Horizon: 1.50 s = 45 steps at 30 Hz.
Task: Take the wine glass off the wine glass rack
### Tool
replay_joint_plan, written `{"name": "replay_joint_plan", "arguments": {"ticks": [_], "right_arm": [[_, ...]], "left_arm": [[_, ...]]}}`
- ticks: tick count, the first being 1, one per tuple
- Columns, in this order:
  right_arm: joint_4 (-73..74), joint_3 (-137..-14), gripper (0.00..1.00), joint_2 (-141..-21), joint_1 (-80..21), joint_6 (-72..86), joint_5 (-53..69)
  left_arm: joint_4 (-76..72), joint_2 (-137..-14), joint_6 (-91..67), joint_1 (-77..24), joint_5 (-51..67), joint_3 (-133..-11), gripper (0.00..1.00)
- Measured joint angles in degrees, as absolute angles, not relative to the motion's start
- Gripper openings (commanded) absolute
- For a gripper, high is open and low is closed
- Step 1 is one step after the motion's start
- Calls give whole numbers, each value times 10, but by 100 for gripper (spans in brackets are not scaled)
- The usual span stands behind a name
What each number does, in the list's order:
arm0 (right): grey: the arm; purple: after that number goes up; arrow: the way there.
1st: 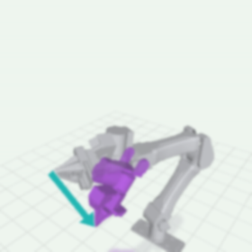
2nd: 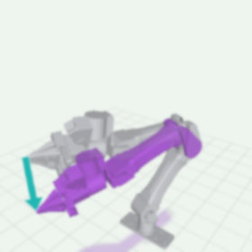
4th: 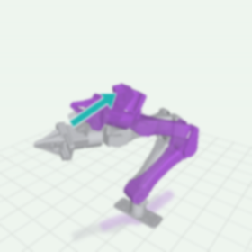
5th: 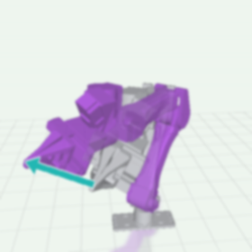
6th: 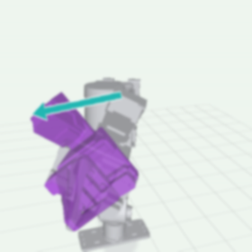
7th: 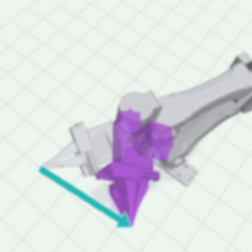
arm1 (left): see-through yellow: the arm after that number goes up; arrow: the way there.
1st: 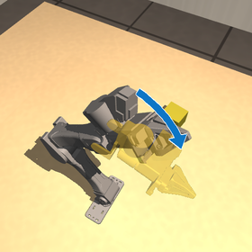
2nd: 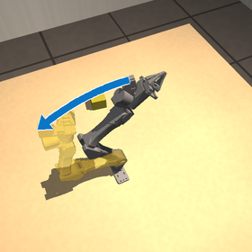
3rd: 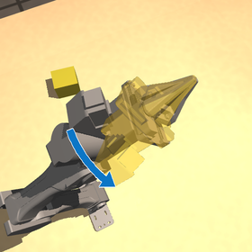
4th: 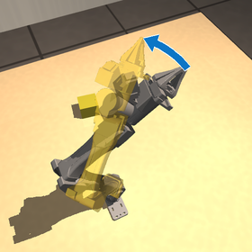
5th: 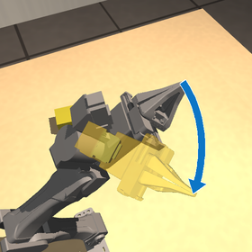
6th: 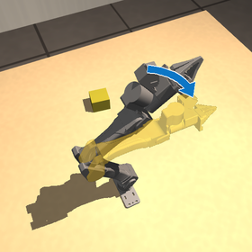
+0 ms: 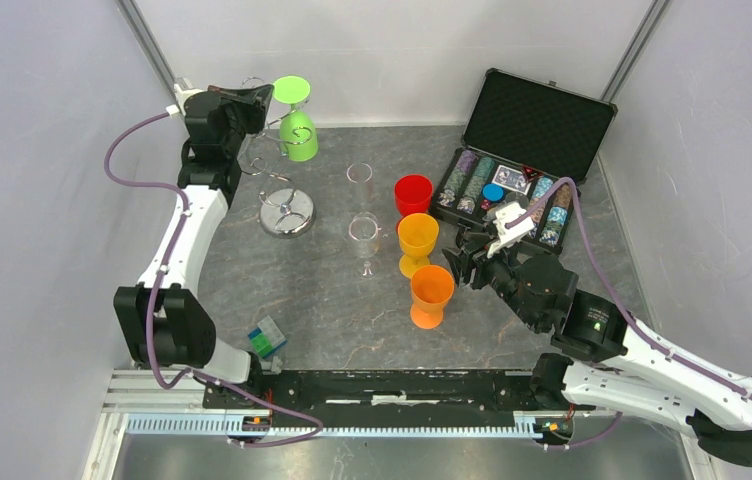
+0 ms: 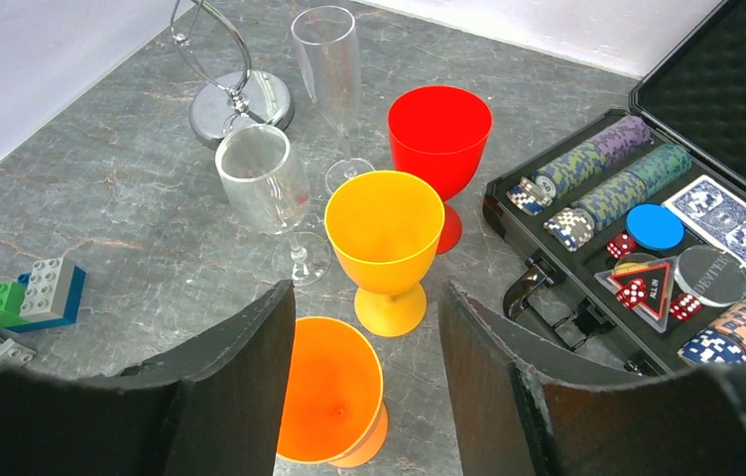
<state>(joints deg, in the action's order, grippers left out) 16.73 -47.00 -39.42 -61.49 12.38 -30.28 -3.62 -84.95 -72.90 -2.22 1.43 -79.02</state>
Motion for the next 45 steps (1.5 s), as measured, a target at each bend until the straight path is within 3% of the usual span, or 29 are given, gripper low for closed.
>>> {"name": "replay_joint_plan", "arguments": {"ticks": [19,37,45], "right_arm": [[161,-460,60,-393,-615,122,-315],[159,-460,60,-390,-615,122,-316],[158,-460,60,-390,-615,121,-316]], "left_arm": [[-49,-764,-729,-19,-18,-735,2],[-107,-839,-732,-20,-13,-747,2],[-91,-842,-724,-20,-6,-756,17]]}}
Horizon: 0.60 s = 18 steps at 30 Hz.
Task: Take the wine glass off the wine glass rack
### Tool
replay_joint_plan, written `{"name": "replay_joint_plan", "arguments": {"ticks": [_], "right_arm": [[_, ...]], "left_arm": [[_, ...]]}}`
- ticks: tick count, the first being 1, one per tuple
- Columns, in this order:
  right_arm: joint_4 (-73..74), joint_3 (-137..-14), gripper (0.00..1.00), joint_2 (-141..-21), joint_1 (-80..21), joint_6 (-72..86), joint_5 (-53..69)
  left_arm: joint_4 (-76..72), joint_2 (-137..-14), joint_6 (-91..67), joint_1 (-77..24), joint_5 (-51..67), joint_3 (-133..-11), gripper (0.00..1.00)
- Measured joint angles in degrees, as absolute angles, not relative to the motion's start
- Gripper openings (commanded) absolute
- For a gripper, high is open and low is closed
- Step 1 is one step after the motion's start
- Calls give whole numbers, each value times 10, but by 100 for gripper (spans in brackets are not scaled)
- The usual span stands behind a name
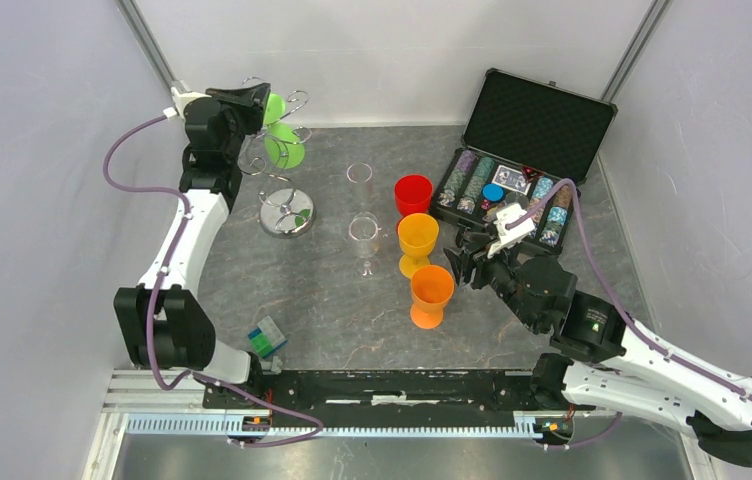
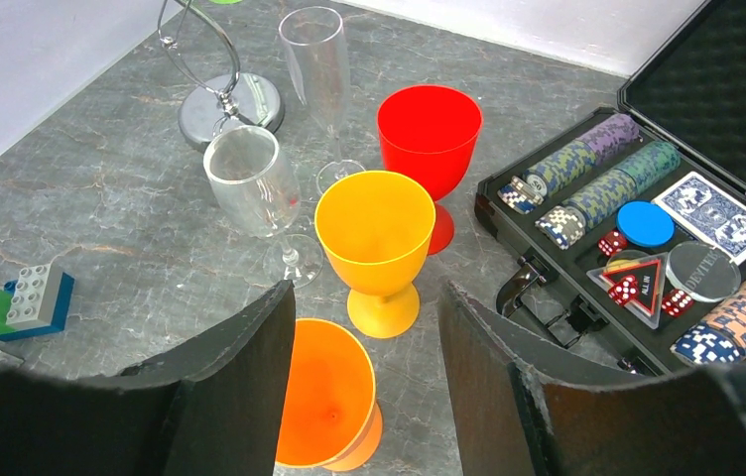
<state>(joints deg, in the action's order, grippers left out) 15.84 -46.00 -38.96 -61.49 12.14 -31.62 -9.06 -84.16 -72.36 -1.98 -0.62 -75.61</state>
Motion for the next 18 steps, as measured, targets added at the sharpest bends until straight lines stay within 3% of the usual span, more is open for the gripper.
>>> {"name": "replay_joint_plan", "arguments": {"ticks": [5,13,18], "right_arm": [[158,-460,60,-394,-615,121,-316],[156,-460,60,-395,-615,121,-316],[154,-460,61,-398,-615,121,-316]], "left_arm": [[-65,-842,-699,-20,-3,-788,29],[27,-839,-622,-20,-5,-888,65],[128,-846,-553,-19,-9,-980,76]]}}
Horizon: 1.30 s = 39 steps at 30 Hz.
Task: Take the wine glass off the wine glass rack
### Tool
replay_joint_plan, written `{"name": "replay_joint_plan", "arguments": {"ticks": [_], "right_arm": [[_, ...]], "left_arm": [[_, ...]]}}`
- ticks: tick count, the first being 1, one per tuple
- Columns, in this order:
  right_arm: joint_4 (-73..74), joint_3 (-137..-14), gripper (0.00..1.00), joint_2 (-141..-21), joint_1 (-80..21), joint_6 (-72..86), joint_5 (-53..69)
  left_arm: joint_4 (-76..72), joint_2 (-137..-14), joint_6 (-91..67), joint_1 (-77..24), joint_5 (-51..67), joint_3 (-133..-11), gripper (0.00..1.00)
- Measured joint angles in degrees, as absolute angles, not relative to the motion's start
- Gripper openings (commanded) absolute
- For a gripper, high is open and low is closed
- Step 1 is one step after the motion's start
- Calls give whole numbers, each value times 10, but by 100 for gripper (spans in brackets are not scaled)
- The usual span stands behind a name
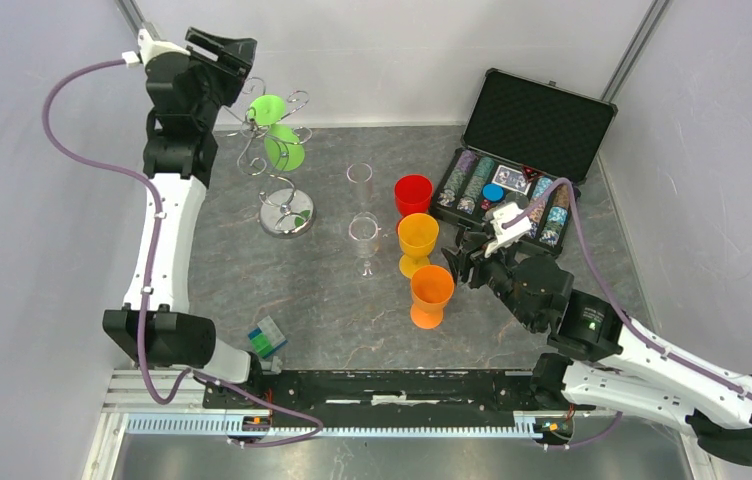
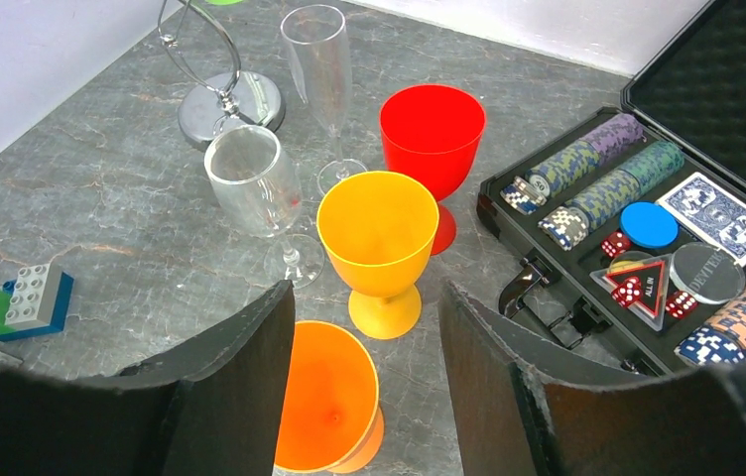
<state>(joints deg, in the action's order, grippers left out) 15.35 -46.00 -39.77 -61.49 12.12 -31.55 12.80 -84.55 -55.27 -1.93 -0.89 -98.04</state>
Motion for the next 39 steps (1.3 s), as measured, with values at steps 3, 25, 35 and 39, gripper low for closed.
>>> {"name": "replay_joint_plan", "arguments": {"ticks": [3,25,35,39], "right_arm": [[150,-460,62,-405,-615,121,-314],[150,-467,62,-450,-615,124,-294],[150,-467,62,-455,-615,126,-291],[150,-467,62,-458,-615,126,-286]], "left_arm": [[174,-859,-512,-15,1,-1034,79],[367,-1052,-386,100,228,-1184,45],[411,-1055,-344,116,312,-1196,53],[420,-1055,-337,116,338,-1200,49]]}}
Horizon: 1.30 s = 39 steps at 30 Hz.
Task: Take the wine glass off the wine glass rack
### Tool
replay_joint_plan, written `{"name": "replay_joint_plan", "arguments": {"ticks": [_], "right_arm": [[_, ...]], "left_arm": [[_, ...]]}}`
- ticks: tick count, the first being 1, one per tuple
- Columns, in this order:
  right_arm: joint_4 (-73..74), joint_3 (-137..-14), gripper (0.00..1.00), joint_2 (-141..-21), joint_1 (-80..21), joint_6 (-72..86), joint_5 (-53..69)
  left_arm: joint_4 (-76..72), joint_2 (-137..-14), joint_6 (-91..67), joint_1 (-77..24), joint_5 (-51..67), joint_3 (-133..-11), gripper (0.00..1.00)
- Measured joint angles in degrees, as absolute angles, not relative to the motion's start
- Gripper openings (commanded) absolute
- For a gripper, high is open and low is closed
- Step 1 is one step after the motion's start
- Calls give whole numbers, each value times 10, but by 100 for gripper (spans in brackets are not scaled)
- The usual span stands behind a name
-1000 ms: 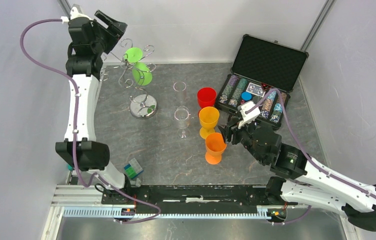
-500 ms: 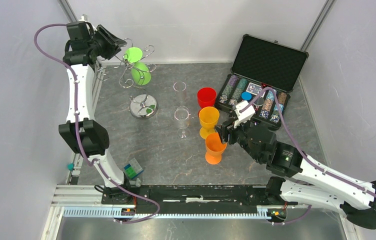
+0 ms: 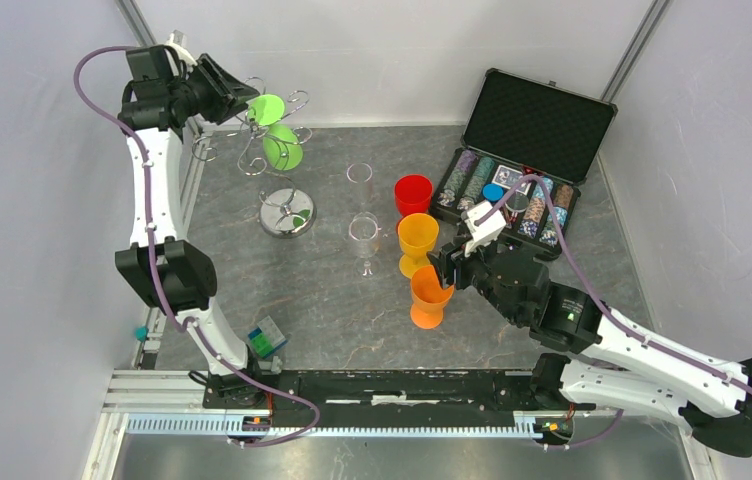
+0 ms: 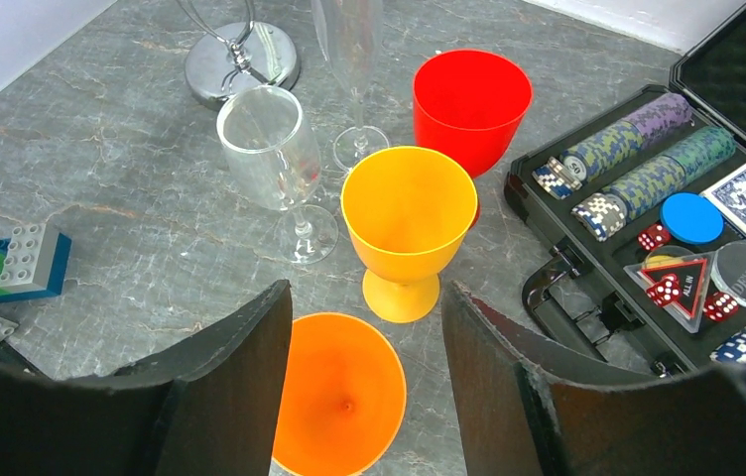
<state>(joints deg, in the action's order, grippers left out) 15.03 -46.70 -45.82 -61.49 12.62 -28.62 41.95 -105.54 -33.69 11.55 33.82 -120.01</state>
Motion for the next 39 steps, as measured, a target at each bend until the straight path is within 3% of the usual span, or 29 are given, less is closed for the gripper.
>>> {"name": "replay_joint_plan", "arguments": {"ticks": [16,27,33,39], "right_arm": [[145,-467,62,-452,-615,133,-279],[142,-467,62,-448,-615,137,-274],[142,-467,62,-448,-615,137,-274],[138,-467,62,-454,-615,137,-270]], "left_arm": [[476,-1073,-304,116,391,-1222,53],[487,-1086,-282,119,406,-1226,26],[488,-1091,-284,125,413,-1228,4],[469,-1090,-308,143,433,-1219,2]]}}
